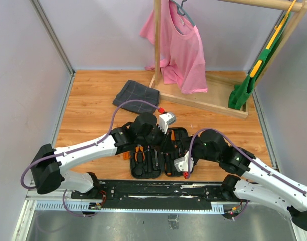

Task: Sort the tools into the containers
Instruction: Pick up the screwdriver from the center of the board.

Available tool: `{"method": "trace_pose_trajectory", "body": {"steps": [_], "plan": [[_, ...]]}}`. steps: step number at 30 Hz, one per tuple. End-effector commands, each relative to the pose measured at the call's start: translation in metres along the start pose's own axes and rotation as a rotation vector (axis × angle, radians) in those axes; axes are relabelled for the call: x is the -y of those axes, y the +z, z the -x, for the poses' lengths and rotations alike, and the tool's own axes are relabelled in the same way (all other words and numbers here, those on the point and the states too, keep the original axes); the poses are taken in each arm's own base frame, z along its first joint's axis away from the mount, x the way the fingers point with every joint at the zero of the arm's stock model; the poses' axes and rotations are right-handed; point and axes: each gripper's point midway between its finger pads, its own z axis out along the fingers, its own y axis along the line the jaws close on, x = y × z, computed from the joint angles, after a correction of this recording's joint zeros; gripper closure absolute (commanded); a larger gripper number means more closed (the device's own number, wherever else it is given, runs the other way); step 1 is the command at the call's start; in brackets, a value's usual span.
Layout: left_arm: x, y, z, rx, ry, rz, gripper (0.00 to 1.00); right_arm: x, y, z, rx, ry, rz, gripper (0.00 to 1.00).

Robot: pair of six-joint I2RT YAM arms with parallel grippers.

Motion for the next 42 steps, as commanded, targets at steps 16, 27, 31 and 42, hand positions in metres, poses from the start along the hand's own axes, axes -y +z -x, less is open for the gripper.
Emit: {"method": "trace_pose_trajectory", "body": {"steps": [16,27,31,42], "plan": [[-0.002,-0.004,0.013,0.055,0.01,0.042,1.0,0.007,-0.019,0.026,0.128,0.048,-0.082,0.55],[-0.008,-0.015,0.025,0.157,0.003,0.086,1.0,0.037,-0.044,0.068,0.456,0.468,-0.394,0.52],[-0.012,-0.022,0.031,0.203,0.002,0.117,1.0,0.049,-0.051,0.069,0.554,0.804,-0.479,0.53],[-0.017,-0.032,0.036,0.257,-0.007,0.154,0.99,0.047,-0.038,0.054,0.621,1.535,-0.507,0.59]]}}
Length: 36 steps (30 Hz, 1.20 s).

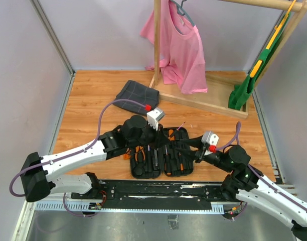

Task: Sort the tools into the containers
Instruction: Pick up the screwdriver from the center of the board.

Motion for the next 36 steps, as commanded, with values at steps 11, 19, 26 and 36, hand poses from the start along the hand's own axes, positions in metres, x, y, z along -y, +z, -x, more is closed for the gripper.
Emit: {"method": "trace_pose_trajectory", "body": {"steps": [11,19,26,36], "plan": [[0.003,-0.005,0.014,0.087,-0.028,-0.002,1.0,0.012,0.028,-0.012,-0.068,0.648,-0.218,0.53],[0.001,-0.01,0.017,0.116,-0.042,0.012,0.99,0.033,0.03,-0.02,-0.011,0.851,-0.388,0.5],[0.002,-0.011,0.021,0.137,-0.044,0.007,0.99,0.046,0.024,-0.012,0.162,1.043,-0.46,0.51],[0.004,-0.009,0.023,0.154,-0.048,-0.006,0.99,0.052,0.025,-0.009,0.275,1.253,-0.485,0.52]]}}
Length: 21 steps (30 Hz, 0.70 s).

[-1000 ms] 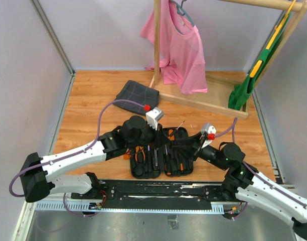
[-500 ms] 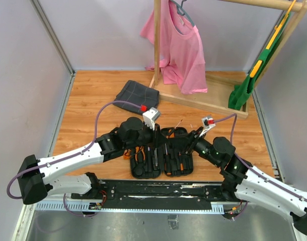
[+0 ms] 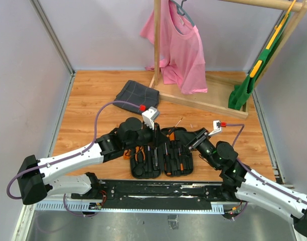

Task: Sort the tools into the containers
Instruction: Pick up the screwdriver from the center of the board.

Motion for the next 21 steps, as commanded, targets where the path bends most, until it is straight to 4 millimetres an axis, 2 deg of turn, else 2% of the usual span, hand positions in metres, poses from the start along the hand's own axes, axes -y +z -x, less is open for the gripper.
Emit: {"method": "trace_pose_trajectory", "body": {"steps": [1,6,13,21], "plan": [[0.009,-0.002,0.013,0.059,-0.007,-0.034,0.99,-0.011,0.004,0.008,0.052,0.162,0.027,0.52],[0.012,-0.001,0.013,0.059,-0.009,-0.046,0.99,-0.013,0.011,0.004,0.044,0.198,0.027,0.52],[0.014,-0.002,0.015,0.06,-0.004,-0.052,1.0,-0.018,0.021,-0.001,0.035,0.244,0.052,0.57],[0.015,-0.003,0.014,0.057,-0.001,-0.06,1.0,-0.016,0.028,-0.003,0.037,0.247,0.044,0.73]]}}
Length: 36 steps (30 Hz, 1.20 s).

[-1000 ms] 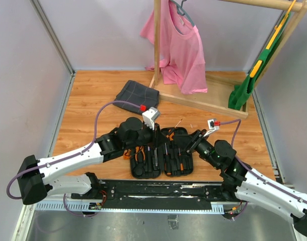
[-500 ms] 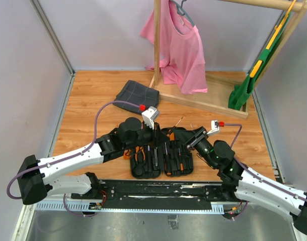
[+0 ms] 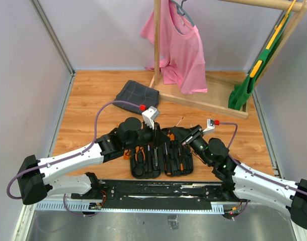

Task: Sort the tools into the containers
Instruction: Pick up the screwdriver from the center of the board, then place the screwdriver in the storage box.

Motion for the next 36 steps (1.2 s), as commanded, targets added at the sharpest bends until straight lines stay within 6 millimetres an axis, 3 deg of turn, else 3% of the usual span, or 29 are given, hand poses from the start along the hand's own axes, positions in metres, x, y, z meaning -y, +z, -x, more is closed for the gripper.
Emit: {"method": "trace_pose_trajectory", "body": {"steps": [1,7,10,20,26,36], "plan": [[0.01,-0.003,0.009,0.039,0.01,-0.039,0.99,-0.015,0.001,0.003,0.018,0.035,0.048,0.74],[0.01,-0.005,0.009,0.042,0.009,-0.039,0.98,-0.007,0.002,0.001,0.016,0.034,0.025,0.9],[0.009,-0.006,0.01,0.045,0.006,-0.035,0.84,-0.001,0.001,0.001,0.022,0.023,0.008,0.99],[0.004,-0.013,0.014,0.059,0.012,-0.001,0.51,0.019,-0.009,0.009,0.045,-0.098,-0.071,0.99],[-0.006,-0.017,0.013,0.065,0.008,0.047,0.47,0.042,-0.027,0.015,0.011,-0.248,-0.206,0.99],[-0.015,-0.014,0.009,0.044,0.003,0.097,0.5,0.09,-0.069,0.013,-0.175,-0.531,-0.452,0.97]]}}
